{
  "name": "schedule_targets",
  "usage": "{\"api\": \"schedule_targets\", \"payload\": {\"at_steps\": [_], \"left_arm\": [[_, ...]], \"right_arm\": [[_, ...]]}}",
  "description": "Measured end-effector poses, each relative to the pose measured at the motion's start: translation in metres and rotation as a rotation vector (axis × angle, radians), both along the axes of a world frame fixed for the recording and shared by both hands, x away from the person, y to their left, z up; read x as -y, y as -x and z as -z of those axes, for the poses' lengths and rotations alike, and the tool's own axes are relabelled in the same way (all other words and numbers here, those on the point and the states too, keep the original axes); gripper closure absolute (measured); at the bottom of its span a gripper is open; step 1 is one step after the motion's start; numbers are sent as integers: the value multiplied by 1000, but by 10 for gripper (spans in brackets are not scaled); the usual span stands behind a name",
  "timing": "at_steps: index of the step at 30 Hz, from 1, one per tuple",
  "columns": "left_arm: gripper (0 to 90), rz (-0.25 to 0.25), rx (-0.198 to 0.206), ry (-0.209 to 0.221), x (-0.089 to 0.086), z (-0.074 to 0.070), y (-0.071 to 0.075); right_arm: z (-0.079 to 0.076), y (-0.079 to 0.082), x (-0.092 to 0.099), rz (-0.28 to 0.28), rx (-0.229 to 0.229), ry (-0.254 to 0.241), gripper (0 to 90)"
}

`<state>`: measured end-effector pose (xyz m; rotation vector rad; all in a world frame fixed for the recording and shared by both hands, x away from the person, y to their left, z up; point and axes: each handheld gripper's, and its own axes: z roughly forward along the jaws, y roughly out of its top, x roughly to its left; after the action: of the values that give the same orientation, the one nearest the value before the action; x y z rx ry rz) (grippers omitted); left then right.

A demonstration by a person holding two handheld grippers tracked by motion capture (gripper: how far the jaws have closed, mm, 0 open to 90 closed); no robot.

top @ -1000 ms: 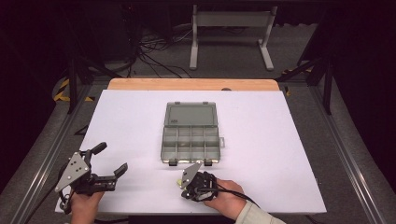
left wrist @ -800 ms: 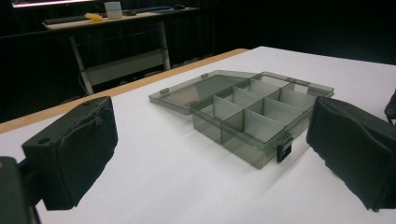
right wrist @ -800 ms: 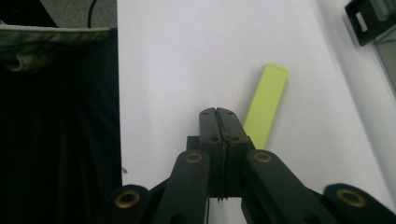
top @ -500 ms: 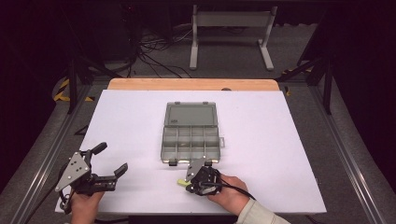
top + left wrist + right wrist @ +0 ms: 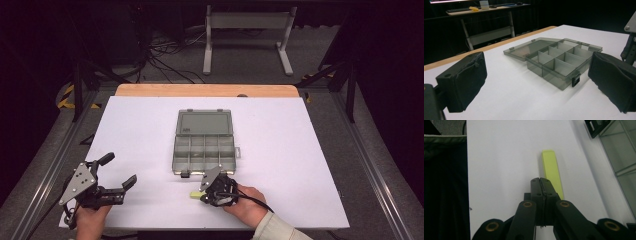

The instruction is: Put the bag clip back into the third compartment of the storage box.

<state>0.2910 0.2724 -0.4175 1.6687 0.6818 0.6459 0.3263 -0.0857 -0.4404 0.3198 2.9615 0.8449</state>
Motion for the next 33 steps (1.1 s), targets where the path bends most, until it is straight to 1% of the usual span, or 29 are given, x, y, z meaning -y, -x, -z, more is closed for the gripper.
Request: {"api": "schedule_targets", "payload": {"at_steps": [3, 6, 8, 10, 11, 13, 14, 15, 16, 20, 21, 23, 25, 27, 30, 33], "left_arm": [[27, -1, 1, 1, 0, 0, 0], [27, -1, 1, 1, 0, 0, 0], [27, 0, 0, 0, 0, 0, 0], [27, 0, 1, -1, 0, 0, 0], [27, 1, 0, -2, 0, 0, 0], [27, 0, 1, -1, 0, 0, 0], [27, 1, 0, -2, 0, 0, 0], [27, 2, 0, -2, 0, 0, 0], [27, 1, 0, -1, 0, 0, 0], [27, 1, 1, 0, 0, 0, 0], [27, 1, 1, 0, 0, 0, 0], [27, 3, 0, -2, 0, 0, 0], [27, 5, 1, -5, 0, 0, 0], [27, 5, 2, -4, 0, 0, 0], [27, 3, 1, -1, 0, 0, 0], [27, 3, 1, -1, 0, 0, 0]], "right_arm": [[-3, 2, 1, -5, -5, -13, 900], [-11, 3, 4, -13, 2, -47, 899], [-17, 4, 6, -2, 10, -65, 852], [-24, 4, 8, -1, 23, -79, 775], [-29, 4, 8, 11, 35, -92, 690], [-33, 2, 9, 17, 45, -95, 542], [-35, 2, 8, 33, 49, -98, 471], [-36, 1, 8, 41, 54, -101, 419], [-38, 0, 7, 43, 55, -102, 346], [-39, -3, 4, 49, 67, -99, 209], [-39, -3, 4, 49, 67, -99, 209], [-39, -5, 2, 52, 78, -95, 174], [-38, -7, 1, 55, 79, -94, 142], [-36, -11, 0, 53, 80, -85, 128], [-32, -19, -1, 77, 76, -71, 80], [-29, -24, -1, 91, 68, -68, 68]]}}
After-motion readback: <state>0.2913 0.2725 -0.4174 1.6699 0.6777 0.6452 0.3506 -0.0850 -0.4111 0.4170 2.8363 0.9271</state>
